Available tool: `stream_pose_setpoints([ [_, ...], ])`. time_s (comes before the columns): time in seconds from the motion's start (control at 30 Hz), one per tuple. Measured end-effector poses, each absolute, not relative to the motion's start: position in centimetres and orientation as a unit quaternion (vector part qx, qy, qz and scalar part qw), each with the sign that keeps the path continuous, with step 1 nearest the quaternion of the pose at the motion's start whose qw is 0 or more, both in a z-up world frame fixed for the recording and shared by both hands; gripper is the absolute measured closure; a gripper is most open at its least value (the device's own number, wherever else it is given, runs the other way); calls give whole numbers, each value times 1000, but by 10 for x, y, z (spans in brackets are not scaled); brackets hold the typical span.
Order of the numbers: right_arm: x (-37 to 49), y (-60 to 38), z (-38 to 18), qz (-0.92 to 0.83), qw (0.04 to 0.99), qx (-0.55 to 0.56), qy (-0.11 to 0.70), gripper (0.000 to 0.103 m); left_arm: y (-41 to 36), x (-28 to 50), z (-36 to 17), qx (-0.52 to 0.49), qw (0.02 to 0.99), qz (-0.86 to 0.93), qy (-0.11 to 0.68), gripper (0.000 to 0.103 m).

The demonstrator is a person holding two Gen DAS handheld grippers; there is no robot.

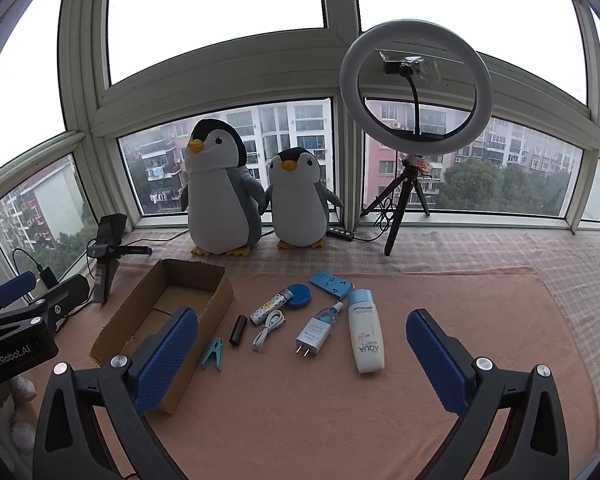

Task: Organize rigid objects
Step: 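Move the right gripper toward the white AQUA sunscreen bottle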

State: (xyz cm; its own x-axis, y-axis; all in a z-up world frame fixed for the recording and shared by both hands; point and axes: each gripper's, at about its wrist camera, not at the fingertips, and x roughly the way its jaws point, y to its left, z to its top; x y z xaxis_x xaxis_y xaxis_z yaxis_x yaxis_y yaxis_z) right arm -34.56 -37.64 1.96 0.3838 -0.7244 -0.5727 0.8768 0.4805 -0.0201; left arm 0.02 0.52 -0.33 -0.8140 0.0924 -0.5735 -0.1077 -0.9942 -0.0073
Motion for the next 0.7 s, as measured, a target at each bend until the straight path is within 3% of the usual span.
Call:
stream_pose_setpoints([
  [0.7,-344,-398,-2,-496,802,167,289,0,-16,-31,-37,-347,38,937,27,1],
])
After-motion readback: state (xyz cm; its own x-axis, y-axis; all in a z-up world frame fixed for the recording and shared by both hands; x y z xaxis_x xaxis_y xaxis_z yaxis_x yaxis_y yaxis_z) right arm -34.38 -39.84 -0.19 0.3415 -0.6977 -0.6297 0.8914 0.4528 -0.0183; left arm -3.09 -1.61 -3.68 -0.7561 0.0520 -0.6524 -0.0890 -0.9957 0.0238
